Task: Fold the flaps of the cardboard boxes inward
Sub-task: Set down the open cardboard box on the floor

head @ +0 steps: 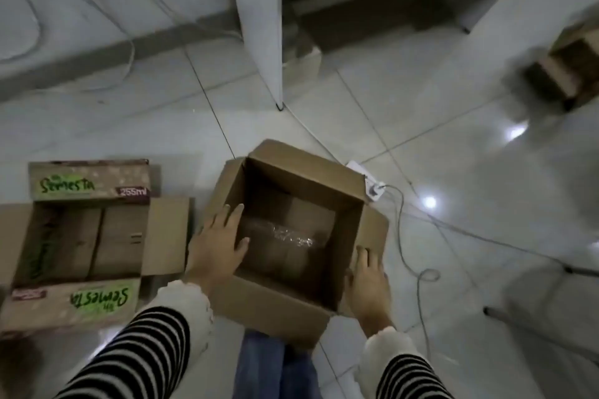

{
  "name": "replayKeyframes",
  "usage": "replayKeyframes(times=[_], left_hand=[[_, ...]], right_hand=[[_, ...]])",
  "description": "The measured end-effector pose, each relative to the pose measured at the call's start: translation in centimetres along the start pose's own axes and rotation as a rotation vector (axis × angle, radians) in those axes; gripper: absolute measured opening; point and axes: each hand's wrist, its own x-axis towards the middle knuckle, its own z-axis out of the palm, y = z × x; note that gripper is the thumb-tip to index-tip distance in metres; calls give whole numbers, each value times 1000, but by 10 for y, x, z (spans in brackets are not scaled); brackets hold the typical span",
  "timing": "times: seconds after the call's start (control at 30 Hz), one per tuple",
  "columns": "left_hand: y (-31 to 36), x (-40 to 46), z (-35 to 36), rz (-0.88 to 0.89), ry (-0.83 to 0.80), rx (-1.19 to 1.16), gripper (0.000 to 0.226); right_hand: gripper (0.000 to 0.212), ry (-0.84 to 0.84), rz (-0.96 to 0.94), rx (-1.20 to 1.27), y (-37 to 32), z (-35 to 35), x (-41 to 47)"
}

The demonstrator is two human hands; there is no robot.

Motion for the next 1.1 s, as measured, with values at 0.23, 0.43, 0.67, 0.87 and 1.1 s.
replayKeyframes(times=[0.23, 0.43, 0.67, 0.87, 1.1], left_hand=[[-45, 87, 91, -151, 21, 34, 67], [-77, 122, 128, -272, -16, 3, 69], [-105, 121, 130, -339, -51, -46, 102], [-135, 91, 131, -439, 19, -141, 88], [-169, 55, 150, -491, 112, -316, 77]], right_hand=[[74, -45, 198, 88, 39, 102, 70], [66, -16, 218, 370, 46, 140, 88], [68, -49, 125, 388, 35, 136, 112], [72, -74, -141, 199, -2, 114, 173], [87, 5, -422, -29, -49, 113, 217]])
